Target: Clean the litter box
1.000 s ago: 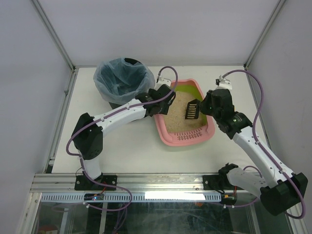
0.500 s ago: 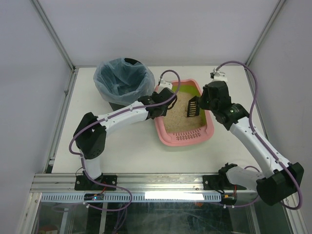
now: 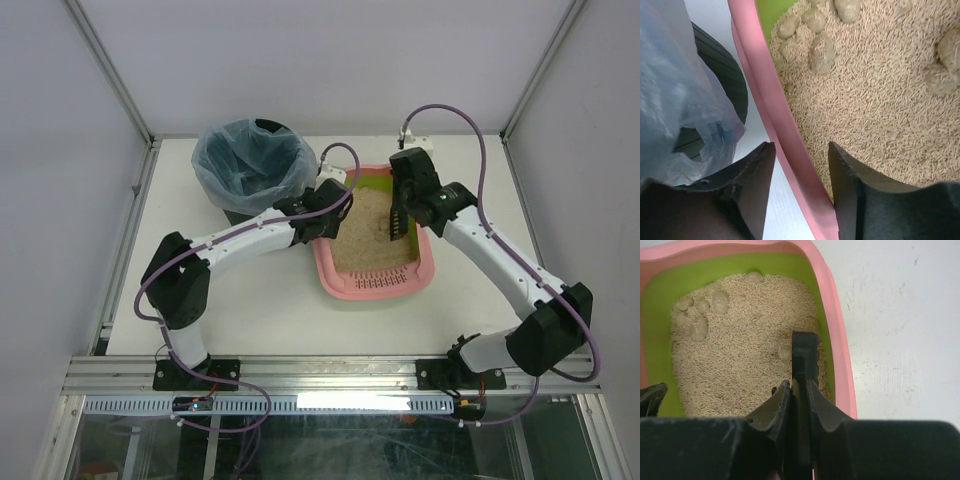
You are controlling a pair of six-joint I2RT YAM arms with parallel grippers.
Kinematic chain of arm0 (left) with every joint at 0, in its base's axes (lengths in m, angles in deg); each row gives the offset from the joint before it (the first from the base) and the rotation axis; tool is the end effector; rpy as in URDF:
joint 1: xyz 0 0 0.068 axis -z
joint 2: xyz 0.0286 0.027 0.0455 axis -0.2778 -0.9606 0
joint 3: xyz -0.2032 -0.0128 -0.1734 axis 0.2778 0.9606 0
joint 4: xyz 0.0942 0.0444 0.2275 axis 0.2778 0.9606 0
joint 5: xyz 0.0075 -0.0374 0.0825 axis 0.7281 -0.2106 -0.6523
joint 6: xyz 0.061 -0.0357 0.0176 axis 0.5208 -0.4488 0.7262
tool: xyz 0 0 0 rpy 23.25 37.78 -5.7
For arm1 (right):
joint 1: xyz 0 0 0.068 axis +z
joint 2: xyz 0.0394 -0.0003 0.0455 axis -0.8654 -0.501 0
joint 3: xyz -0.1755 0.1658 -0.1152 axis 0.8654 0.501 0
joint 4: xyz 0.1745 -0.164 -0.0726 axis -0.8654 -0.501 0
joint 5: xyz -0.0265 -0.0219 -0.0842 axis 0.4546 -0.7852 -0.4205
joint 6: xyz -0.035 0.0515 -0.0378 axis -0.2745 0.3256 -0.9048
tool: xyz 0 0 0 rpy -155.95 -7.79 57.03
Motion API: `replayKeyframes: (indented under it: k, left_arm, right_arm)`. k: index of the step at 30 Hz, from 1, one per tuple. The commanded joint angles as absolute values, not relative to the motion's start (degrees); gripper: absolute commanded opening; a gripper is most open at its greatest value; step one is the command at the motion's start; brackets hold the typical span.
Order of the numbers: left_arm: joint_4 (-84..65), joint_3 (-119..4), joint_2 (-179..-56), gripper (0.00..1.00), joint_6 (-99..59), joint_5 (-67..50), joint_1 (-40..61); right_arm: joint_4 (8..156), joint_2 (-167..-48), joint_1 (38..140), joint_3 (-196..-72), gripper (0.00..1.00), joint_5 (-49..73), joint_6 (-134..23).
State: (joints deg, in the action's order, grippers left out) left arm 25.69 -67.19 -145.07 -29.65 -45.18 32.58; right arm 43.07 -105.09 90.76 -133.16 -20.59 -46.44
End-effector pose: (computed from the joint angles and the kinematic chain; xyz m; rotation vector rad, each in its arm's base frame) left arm 0.2798 -0.2746 0.2335 0.3757 2.3358 0.0575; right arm 0.2696 0.1314 0.3217 -0.0822 2.2482 -0.0739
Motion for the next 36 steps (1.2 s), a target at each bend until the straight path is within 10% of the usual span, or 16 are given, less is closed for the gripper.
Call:
replayKeyframes:
  k: [1,36]
  left_arm:
    - [25.0,-64.5,-140.7,0.51,-27.0,-39.3,31.8]
    - [-3.8,-49.7,-101.7,0.65,-18.1,-35.9,31.7]
  right_arm:
    - [41.5,-107.6,92.6,-138.4,0.00,-27.3,-49.0]
    - [61.2,-111.1,85.0,-126.6,0.00,7.1,-35.5]
